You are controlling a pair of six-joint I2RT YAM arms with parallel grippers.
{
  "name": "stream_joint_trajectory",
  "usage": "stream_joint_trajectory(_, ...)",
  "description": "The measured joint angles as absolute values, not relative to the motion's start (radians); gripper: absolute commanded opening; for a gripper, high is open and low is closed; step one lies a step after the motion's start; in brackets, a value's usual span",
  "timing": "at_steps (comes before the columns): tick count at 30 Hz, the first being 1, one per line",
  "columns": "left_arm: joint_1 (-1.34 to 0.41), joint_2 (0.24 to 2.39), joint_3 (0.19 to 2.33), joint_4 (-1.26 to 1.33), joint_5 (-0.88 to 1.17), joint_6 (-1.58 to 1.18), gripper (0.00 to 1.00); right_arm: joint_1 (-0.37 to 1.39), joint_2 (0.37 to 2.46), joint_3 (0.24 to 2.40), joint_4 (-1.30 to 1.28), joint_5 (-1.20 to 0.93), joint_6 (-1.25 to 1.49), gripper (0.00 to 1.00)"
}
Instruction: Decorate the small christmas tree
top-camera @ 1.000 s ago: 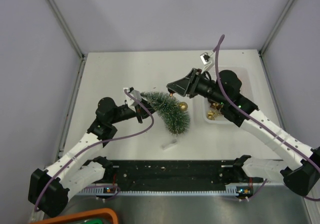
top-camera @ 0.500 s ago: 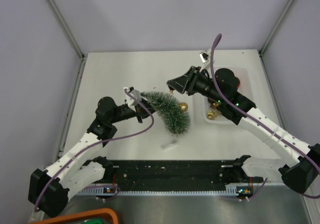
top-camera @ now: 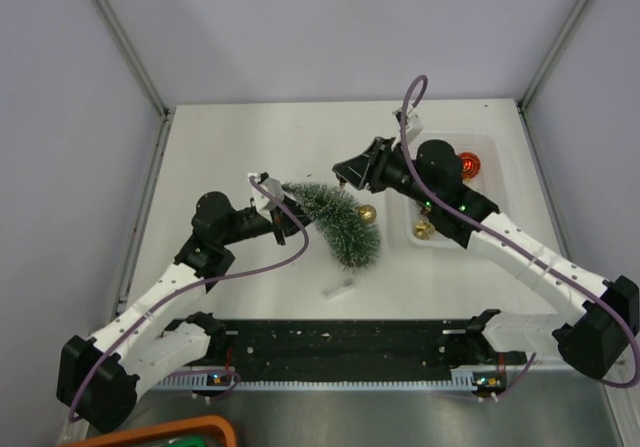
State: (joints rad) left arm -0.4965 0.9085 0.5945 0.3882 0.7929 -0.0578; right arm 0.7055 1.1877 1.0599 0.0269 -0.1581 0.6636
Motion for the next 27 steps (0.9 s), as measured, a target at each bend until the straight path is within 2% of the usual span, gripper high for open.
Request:
stream_joint_trajectory(16,-0.496,0.908,0.595,0.388,0.793,-0.058,0.0,0.706,1.211,0.956,0.087,-0.177,0.674,0.07)
stream_joint_trajectory(27,-0.496,0.908,0.595,0.388,0.795,-0.057,0.0,0.706,1.025,0.943,0.068,-0.117,0.684,0.06)
